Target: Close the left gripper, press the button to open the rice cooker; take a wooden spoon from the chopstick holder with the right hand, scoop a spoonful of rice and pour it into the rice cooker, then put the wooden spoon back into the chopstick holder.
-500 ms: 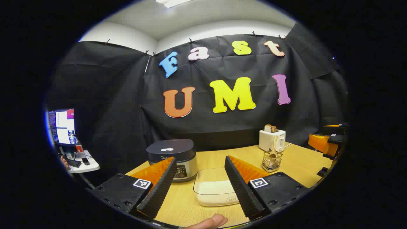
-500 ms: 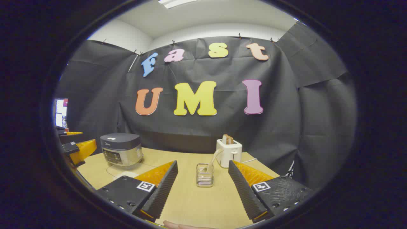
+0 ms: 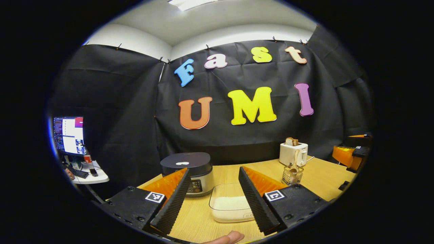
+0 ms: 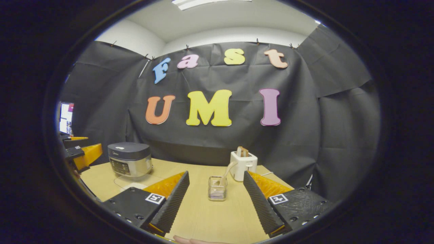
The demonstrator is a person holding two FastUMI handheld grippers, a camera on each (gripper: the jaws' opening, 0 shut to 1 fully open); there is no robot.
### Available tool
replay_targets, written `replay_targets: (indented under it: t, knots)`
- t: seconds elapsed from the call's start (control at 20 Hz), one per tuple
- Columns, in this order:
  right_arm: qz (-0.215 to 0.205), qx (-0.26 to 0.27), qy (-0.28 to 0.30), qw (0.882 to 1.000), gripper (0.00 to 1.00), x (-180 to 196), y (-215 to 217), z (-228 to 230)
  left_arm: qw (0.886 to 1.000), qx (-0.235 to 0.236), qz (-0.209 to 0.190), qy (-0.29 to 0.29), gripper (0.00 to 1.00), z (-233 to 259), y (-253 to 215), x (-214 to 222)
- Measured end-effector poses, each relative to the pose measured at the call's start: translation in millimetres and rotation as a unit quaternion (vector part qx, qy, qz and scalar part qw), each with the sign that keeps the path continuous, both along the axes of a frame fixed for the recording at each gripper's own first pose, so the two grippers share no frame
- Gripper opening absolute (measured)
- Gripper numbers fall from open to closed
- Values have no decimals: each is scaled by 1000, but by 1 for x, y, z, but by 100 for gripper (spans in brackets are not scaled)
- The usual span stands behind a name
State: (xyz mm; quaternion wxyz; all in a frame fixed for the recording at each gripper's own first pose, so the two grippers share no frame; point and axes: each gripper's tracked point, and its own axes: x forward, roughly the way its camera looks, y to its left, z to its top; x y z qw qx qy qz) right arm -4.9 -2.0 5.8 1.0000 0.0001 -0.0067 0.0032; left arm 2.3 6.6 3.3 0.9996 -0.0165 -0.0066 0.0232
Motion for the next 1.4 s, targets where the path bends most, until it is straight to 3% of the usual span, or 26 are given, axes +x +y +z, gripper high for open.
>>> replay_targets:
  t: [0.25,0.55,0.6,0.65,0.7,0.85,0.95,1.1,1.4]
  knots:
    - [-10,-2,-12,1000,95,-5,-3,5,1000,-4,-19,2,84,4,-3,3]
    - [-26,0,-36,999,95,-9,-16,19,1000,-5,-13,26,41,12,14,15]
    - [-28,2,-38,999,94,-10,-17,21,1000,-3,-13,27,29,15,19,21]
    - [-28,4,-37,999,95,-11,-18,20,999,0,-13,30,30,18,23,27]
    - [-28,8,-37,999,96,-11,-19,21,999,2,-10,31,22,23,31,35]
    - [-30,13,-42,999,96,-12,-24,26,999,12,22,42,14,30,58,56]
    - [-25,11,-45,999,96,-13,-21,27,997,1,26,71,3,23,66,74]
    - [-22,8,-46,999,95,-14,-23,28,993,-17,12,118,2,9,78,113]
    - [-37,15,-36,999,95,-11,-40,25,968,-37,3,246,3,-64,97,168]
